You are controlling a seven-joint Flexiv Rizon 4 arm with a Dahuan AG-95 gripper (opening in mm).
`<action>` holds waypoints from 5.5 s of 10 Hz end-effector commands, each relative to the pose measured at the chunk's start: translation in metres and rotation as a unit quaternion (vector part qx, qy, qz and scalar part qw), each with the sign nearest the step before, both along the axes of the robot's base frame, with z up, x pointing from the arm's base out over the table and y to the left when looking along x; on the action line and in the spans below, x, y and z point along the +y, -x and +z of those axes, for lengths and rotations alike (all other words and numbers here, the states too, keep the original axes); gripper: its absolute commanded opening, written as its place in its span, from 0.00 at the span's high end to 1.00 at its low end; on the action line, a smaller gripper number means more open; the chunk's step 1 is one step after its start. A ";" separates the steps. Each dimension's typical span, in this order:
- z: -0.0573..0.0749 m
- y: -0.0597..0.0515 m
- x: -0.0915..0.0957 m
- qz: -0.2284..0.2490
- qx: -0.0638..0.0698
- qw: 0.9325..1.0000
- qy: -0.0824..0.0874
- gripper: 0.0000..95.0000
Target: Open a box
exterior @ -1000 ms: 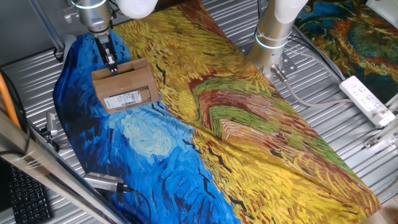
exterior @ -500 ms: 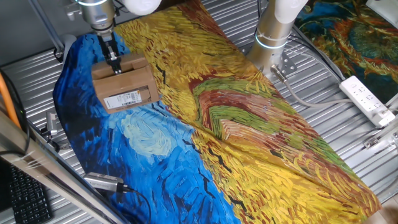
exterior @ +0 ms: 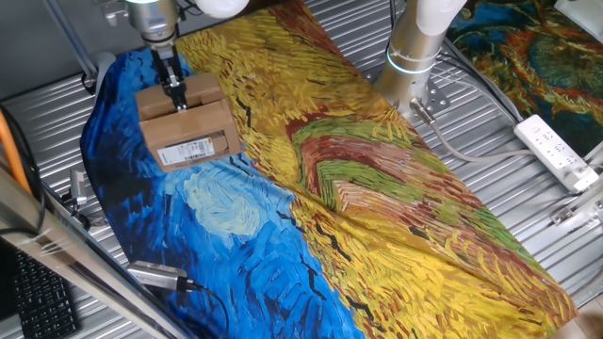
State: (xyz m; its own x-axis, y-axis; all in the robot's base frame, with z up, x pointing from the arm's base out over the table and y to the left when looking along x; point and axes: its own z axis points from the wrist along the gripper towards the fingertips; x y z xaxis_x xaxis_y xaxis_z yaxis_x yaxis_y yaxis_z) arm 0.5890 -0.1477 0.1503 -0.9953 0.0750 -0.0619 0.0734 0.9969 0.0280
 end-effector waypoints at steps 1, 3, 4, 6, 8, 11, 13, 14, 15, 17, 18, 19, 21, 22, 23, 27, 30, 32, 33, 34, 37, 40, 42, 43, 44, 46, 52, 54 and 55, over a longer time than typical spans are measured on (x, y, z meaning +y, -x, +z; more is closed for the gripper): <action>0.004 -0.005 0.004 -0.004 0.000 1.000 -0.001 0.20; 0.006 -0.008 0.007 -0.006 -0.001 1.000 -0.002 0.20; 0.007 -0.009 0.009 -0.008 -0.001 1.000 -0.002 0.20; 0.011 -0.011 0.014 -0.013 -0.001 1.000 -0.003 0.20; 0.014 -0.013 0.020 -0.018 -0.003 1.000 -0.003 0.40; 0.019 -0.017 0.028 -0.025 -0.005 1.000 -0.006 0.40; 0.020 -0.016 0.030 -0.030 -0.009 0.999 -0.011 0.40; 0.020 -0.015 0.030 -0.031 -0.009 0.999 -0.012 0.40; 0.020 -0.016 0.031 -0.031 -0.006 0.999 -0.010 0.40; 0.019 -0.017 0.032 -0.031 -0.005 0.999 -0.009 0.40; 0.019 -0.018 0.033 -0.029 -0.005 1.000 -0.006 0.40; 0.019 -0.018 0.033 -0.027 -0.005 1.000 -0.004 0.40; 0.019 -0.018 0.033 -0.028 -0.001 1.000 -0.004 0.40; 0.019 -0.018 0.034 -0.029 0.001 1.000 -0.005 0.40; 0.019 -0.018 0.034 -0.029 0.001 1.000 -0.005 0.40; 0.017 -0.020 0.035 -0.027 0.000 1.000 -0.004 0.40; 0.017 -0.020 0.035 -0.027 0.001 1.000 -0.004 0.40; 0.016 -0.021 0.036 -0.025 0.000 1.000 -0.004 0.40; 0.016 -0.021 0.036 -0.024 0.001 1.000 -0.004 0.40; 0.016 -0.021 0.036 -0.024 0.001 1.000 -0.004 0.40; 0.016 -0.021 0.036 -0.011 0.006 1.000 -0.002 0.40; 0.016 -0.021 0.036 0.029 0.026 0.999 -0.001 0.40; 0.016 -0.021 0.036 0.031 0.032 0.999 -0.001 0.40; 0.016 -0.021 0.036 0.031 0.032 0.999 -0.003 0.40; 0.016 -0.021 0.036 0.036 0.028 0.999 -0.003 0.40; 0.016 -0.021 0.036 0.035 0.029 0.999 -0.003 0.40; 0.028 -0.020 0.046 0.022 0.040 0.999 -0.004 0.40; 0.030 -0.021 0.054 0.015 0.039 0.999 -0.005 0.40; 0.032 -0.020 0.059 0.011 0.039 0.999 -0.004 0.40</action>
State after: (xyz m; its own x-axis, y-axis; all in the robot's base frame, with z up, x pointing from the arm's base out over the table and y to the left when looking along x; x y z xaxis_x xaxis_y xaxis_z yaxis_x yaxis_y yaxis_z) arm 0.6085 -0.0872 0.1822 -0.9982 0.0566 0.0174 0.0571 0.9979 0.0312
